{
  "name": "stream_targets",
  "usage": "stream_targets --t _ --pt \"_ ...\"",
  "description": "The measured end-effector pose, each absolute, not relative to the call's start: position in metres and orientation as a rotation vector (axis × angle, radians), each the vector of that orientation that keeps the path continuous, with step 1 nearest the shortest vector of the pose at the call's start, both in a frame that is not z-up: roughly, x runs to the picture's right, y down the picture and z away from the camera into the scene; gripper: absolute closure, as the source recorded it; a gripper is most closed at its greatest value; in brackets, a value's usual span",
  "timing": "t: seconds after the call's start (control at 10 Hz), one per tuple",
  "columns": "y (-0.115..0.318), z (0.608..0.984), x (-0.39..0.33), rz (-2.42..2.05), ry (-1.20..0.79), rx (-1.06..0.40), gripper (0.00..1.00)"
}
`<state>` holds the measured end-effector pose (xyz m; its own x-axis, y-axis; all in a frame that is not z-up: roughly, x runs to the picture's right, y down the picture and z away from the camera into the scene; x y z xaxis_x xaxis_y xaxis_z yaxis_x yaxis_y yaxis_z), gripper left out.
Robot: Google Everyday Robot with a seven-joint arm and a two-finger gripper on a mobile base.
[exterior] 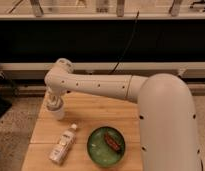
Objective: Place the white sponge in the ceramic cup
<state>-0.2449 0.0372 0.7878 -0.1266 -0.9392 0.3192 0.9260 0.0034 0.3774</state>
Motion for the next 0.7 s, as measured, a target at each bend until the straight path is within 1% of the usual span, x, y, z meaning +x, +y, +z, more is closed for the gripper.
stream_targets --t 0.1,0.2,0.4,0.6,0.7 --pt "0.039 0.790 -0.244 -1.601 -0.573 0.032 0.82" --pt "0.041 0.791 -0.244 -1.606 -0.566 0.035 0.69" --pt "0.044 0.792 -0.244 -1.612 -0.557 0.041 0.53" --pt "0.048 0.794 -0.244 -1.613 -0.547 0.046 0.32" --pt "0.049 0.794 -0.243 -1.613 -0.544 0.046 0.23"
